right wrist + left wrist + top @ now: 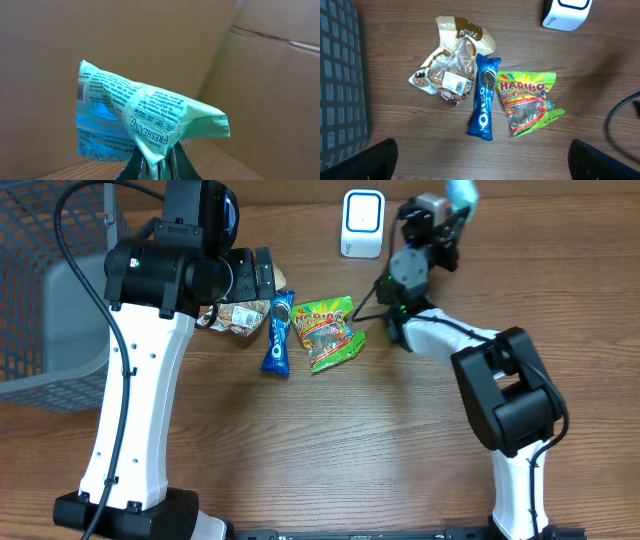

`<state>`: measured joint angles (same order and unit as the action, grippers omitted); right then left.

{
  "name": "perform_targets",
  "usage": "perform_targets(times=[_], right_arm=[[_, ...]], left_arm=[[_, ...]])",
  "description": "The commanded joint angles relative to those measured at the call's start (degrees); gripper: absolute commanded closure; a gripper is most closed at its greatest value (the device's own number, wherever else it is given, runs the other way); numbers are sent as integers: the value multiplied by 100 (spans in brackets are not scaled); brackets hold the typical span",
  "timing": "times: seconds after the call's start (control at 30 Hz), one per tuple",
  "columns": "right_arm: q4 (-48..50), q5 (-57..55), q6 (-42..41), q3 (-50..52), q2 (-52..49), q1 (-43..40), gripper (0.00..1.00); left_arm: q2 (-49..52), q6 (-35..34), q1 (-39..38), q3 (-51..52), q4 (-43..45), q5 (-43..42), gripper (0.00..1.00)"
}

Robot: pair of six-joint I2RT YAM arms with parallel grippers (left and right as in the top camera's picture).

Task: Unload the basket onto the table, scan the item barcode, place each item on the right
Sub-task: 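Carry the wipes packet to the right edge and drop it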

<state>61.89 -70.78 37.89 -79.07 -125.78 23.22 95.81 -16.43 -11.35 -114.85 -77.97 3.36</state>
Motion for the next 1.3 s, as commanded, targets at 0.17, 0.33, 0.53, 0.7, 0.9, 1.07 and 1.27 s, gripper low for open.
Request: perform_targets(times=[0.17,0.33,0.53,0.7,0.9,1.07,1.27], right_arm=[[-376,-420,-369,-83,605,-879,97],[-1381,-431,-1012,-52,743,-1257,97],[-5668,1989,-3794,20,1648,-1558,97],[-8002,4642,-6133,20,2529,-2391,96],[-9790,6279,-6220,20,3018,-3324,96],[-10911,7322,-6218,125,3025,-3995,96],[-10935,7388,-6758,820,3018,-4743,96]], left_arm=[[48,-52,9,0,22,-39,0],[48,-52,9,0,22,-39,0],[48,-52,9,0,22,-39,0],[48,-52,9,0,24,-39,0],[48,-52,9,0,22,-39,0],[48,-52,9,0,22,-39,0],[46,-52,9,0,22,-39,0]])
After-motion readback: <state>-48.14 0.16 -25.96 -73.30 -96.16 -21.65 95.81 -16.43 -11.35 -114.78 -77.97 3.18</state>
